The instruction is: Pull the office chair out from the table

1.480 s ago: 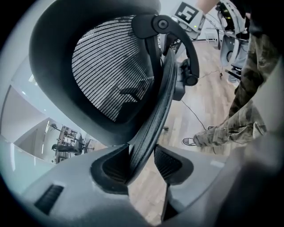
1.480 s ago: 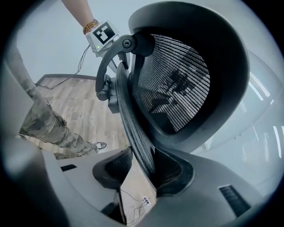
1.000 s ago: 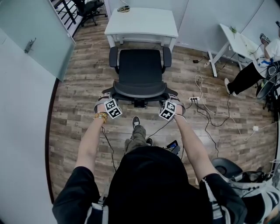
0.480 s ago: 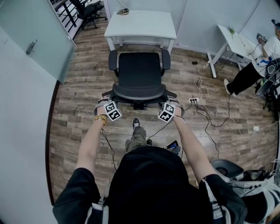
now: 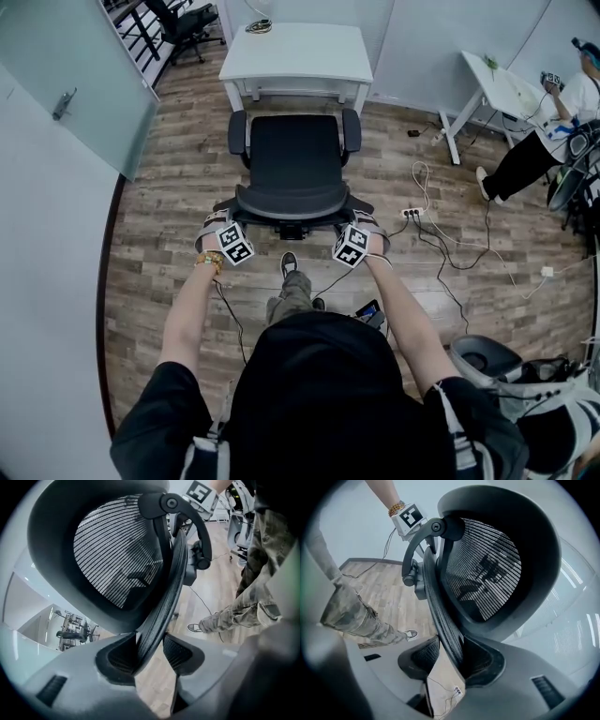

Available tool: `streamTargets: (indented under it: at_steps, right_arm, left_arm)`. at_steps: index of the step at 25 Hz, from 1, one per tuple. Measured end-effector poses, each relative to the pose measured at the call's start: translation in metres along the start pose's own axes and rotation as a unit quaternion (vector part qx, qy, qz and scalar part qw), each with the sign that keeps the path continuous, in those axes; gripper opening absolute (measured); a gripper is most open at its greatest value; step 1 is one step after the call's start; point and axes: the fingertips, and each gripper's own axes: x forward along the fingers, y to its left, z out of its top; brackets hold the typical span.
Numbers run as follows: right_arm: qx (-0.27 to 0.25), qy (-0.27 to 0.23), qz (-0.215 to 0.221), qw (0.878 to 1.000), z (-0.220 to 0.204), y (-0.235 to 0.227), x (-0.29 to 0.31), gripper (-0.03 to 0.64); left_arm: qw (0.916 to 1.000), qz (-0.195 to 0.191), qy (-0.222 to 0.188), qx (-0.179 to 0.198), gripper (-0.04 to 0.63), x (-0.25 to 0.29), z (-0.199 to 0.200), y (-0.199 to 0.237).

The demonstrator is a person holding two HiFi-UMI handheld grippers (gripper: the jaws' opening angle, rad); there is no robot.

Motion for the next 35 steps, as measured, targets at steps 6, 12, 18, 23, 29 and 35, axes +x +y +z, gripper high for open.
streamTargets:
  at_steps: [6, 12, 18, 23, 29, 35]
  right_arm:
    - [0.001, 0.002, -0.005, 1.0, 0.004, 0.012, -0.006, 0.143]
    - [0.003, -0.001, -0.007, 1.0, 0.003, 0.024, -0.013, 0.144]
    - [0.0, -0.006, -0.013, 1.0, 0.0, 0.035, -0.023, 0.146]
    - [0.002, -0.01, -0.013, 1.0, 0.003, 0.04, -0.026, 0.146]
    - [0.005, -0.01, -0.013, 1.0, 0.001, 0.046, -0.03, 0.146]
    - [0.006, -0.014, -0.017, 1.0, 0.004, 0.052, -0.033, 0.146]
  left_arm:
    - [1.0, -0.004, 0.004, -0.002, 0.179, -0.007, -0.008, -0.007]
    - [1.0, -0.002, -0.008, 0.002, 0.179, -0.019, -0.008, -0.019]
    - [0.9999, 0.002, -0.015, 0.004, 0.181, -0.028, -0.009, -0.03]
    - [0.9999, 0.0, -0.013, 0.006, 0.181, -0.03, -0.014, -0.031]
    - [0.9998, 0.002, -0.021, 0.007, 0.181, -0.035, -0.013, -0.038]
    - [0.9996, 0.006, -0.027, 0.0, 0.184, -0.039, -0.017, -0.04]
